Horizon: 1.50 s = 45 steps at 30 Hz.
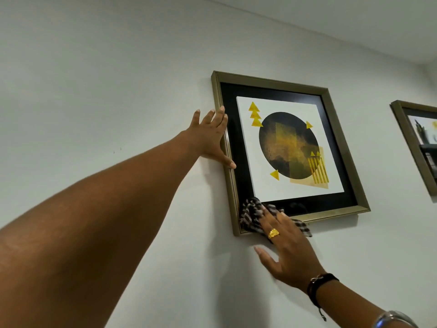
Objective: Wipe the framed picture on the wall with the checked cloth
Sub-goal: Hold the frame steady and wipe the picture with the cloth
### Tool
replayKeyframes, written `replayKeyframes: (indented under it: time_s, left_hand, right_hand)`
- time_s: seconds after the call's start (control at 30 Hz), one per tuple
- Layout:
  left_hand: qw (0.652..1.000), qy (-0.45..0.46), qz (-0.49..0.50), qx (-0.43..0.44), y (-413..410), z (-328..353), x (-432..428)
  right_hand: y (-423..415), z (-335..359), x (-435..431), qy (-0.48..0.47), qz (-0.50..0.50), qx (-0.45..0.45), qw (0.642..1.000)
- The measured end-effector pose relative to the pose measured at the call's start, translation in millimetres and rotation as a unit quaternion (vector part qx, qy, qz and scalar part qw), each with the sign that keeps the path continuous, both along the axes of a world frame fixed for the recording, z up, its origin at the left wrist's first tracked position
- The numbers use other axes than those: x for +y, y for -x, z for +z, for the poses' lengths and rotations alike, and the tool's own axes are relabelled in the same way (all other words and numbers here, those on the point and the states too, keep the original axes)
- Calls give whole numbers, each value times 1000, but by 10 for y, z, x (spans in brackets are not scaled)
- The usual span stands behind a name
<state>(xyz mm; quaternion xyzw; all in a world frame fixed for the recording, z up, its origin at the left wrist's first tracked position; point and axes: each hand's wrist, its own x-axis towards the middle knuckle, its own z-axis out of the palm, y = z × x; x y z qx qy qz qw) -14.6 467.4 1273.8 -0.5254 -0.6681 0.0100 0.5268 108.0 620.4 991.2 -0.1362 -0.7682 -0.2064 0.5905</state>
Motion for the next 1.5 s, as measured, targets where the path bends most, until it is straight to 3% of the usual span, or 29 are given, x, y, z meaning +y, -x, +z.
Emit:
replayKeyframes:
  time_s: [0.1, 0.23, 0.4, 0.57, 0.77, 0.9, 1.0, 1.27, 1.5]
  left_hand:
    - [1000, 0, -4, -8, 29, 7, 24]
    - [1000, -3, -11, -21, 35, 3, 14]
    - [1000, -4, -8, -17, 4, 3, 46]
    - [1000, -6, -11, -14, 14, -19, 28]
    - [1000, -9, -13, -18, 27, 8, 44]
    - [1000, -9, -6, -15, -6, -1, 39]
    - [1000, -8, 0, -15, -15, -1, 20]
    - [1000, -1, -5, -15, -1, 41, 1]
    - [1000, 6, 9, 21, 4, 98, -36]
  right_hand:
    - [-161, -4, 214, 2, -46, 16, 999]
    - [-372, -11, 484, 104, -91, 79, 987]
    - [-514, 251, 620, 304, -109, 172, 931]
    - [-287, 417, 424, 394, -74, 242, 884]
    - [164, 385, -303, 345, -53, 231, 908]
    - [547, 239, -911, 294, 11, 178, 939]
    - [707, 256, -1165, 303, 63, 170, 936]
    - [757, 276, -1023, 298, 84, 155, 938]
    - [717, 1056, -868, 207, 75, 169, 961]
